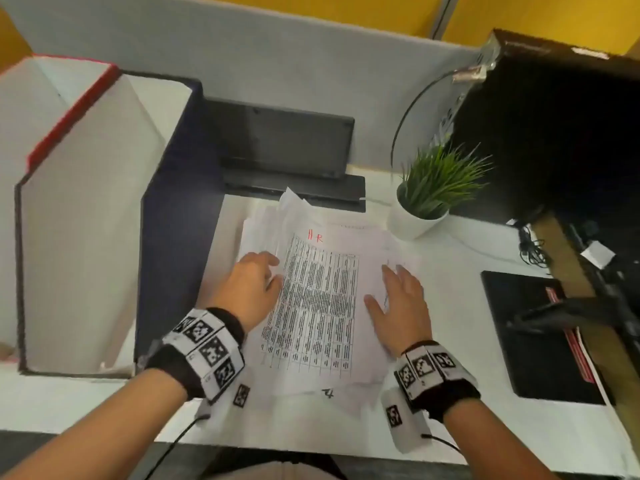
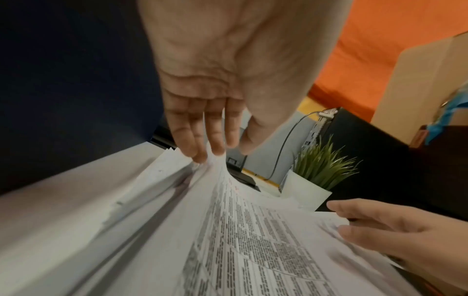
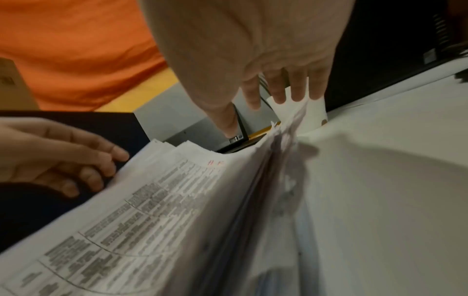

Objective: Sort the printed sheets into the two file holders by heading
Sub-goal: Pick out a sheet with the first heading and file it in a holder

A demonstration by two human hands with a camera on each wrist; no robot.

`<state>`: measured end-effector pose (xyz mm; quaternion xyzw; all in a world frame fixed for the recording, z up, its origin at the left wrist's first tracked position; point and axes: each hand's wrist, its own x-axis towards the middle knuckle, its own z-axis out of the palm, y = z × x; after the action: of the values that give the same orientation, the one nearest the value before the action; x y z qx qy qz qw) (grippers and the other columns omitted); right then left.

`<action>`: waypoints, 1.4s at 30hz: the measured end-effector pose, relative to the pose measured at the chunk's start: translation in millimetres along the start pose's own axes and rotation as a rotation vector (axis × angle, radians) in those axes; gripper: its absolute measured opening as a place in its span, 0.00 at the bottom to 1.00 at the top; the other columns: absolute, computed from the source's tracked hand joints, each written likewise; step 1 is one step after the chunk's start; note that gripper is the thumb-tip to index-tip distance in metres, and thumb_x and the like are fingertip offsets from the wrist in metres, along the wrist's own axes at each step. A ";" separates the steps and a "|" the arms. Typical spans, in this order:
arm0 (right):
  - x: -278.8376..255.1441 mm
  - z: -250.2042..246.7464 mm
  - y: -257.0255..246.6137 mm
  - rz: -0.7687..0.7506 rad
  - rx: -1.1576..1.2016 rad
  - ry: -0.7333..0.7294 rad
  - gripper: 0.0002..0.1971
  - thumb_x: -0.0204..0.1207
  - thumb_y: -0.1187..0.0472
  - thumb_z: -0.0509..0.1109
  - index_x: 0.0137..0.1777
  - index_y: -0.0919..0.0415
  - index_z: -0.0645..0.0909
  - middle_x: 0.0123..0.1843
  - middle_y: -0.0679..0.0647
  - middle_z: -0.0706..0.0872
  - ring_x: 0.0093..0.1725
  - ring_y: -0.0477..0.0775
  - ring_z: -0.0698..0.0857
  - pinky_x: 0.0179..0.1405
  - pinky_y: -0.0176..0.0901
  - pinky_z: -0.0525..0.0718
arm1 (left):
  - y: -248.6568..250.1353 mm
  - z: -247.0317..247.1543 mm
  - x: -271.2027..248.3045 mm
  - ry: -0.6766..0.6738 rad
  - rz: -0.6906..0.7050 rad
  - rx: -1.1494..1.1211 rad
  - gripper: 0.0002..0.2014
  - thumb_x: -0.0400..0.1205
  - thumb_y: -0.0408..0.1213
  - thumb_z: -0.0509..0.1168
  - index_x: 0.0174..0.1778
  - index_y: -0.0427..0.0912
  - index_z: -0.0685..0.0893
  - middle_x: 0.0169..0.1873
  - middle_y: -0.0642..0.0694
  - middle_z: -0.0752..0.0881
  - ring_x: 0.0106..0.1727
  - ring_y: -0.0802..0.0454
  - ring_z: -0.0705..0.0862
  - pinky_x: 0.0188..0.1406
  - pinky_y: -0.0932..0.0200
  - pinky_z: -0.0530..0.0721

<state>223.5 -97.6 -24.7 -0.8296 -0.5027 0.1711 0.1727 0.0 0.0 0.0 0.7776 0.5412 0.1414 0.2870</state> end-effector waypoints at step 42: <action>19.0 19.9 26.5 0.184 0.690 -0.052 0.09 0.66 0.68 0.78 0.37 0.57 0.81 0.35 0.50 0.85 0.36 0.48 0.82 0.32 0.23 0.77 | -24.8 7.2 18.1 -0.009 -0.082 -0.148 0.17 0.78 0.19 0.56 0.41 0.44 0.85 0.31 0.41 0.83 0.35 0.44 0.77 0.42 0.51 0.80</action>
<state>243.2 -89.9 -56.6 -0.7596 -0.3429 0.3667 0.4134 -8.2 20.8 -22.3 0.7322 0.5593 0.1657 0.3517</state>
